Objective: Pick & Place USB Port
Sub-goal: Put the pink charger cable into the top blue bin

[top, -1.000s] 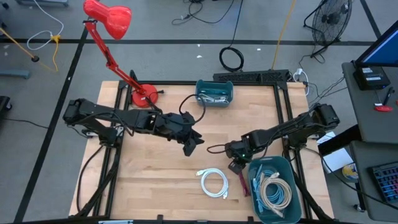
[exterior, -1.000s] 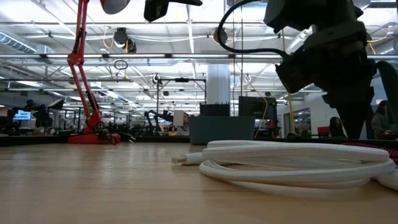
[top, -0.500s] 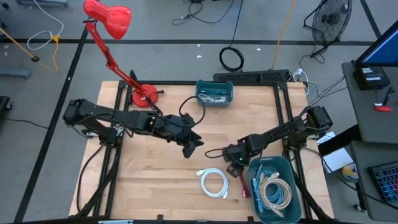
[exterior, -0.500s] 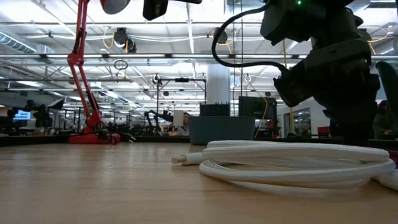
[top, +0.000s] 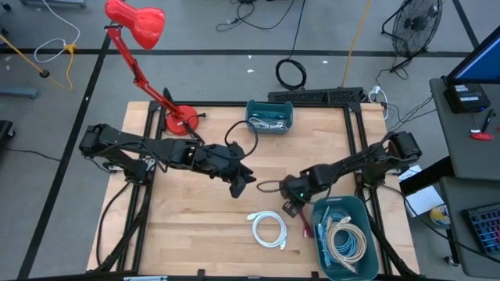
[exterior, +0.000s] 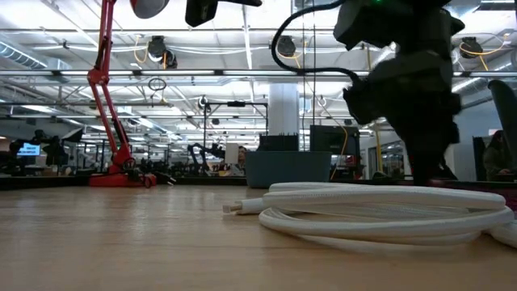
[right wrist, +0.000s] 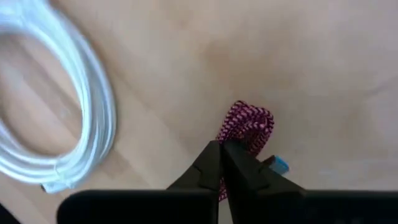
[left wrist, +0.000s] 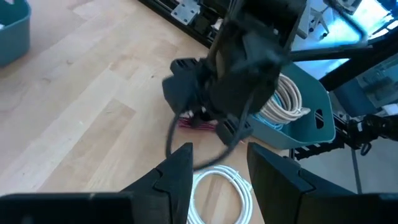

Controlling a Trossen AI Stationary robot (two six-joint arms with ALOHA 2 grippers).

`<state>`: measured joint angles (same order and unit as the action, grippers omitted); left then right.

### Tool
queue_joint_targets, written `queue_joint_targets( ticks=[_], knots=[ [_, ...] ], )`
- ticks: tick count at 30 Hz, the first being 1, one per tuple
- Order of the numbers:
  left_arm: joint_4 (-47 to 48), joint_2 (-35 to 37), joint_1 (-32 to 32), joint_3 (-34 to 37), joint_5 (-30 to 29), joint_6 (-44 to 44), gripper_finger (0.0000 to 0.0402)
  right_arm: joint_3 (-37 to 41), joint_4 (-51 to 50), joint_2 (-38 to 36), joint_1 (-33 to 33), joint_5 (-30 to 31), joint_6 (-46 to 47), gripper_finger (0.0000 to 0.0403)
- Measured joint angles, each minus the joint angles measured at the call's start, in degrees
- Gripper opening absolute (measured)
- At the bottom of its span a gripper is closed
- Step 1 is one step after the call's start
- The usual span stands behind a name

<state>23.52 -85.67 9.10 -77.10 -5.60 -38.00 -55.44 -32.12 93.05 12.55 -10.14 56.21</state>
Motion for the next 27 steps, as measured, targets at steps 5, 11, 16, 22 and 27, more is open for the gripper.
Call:
queue_joint_targets(
  ticks=[5,11,16,22,27],
  knots=[
    [3.0,0.0,0.0,0.0,-5.2,-2.3,0.0152,-1.5,0.0,-5.9,-4.1,2.3,-2.1,0.0001],
    [17.7,0.2,0.0,0.0,-17.7,-10.9,0.0152,-8.9,0.7,-12.7,-8.3,6.6,-6.5,0.0000],
    [23.4,0.3,0.2,2.2,-20.2,-11.0,0.0152,-18.4,-1.4,-15.2,-10.4,9.0,-10.5,0.0001],
    [13.8,1.2,4.1,3.4,-29.0,-0.5,0.0152,-29.7,-4.2,-15.5,-11.1,9.0,-14.1,0.0001],
    [6.3,1.1,5.0,3.4,-32.5,4.5,0.0152,-35.7,-8.3,-15.5,-11.1,10.1,-15.4,0.0001]
  ],
)
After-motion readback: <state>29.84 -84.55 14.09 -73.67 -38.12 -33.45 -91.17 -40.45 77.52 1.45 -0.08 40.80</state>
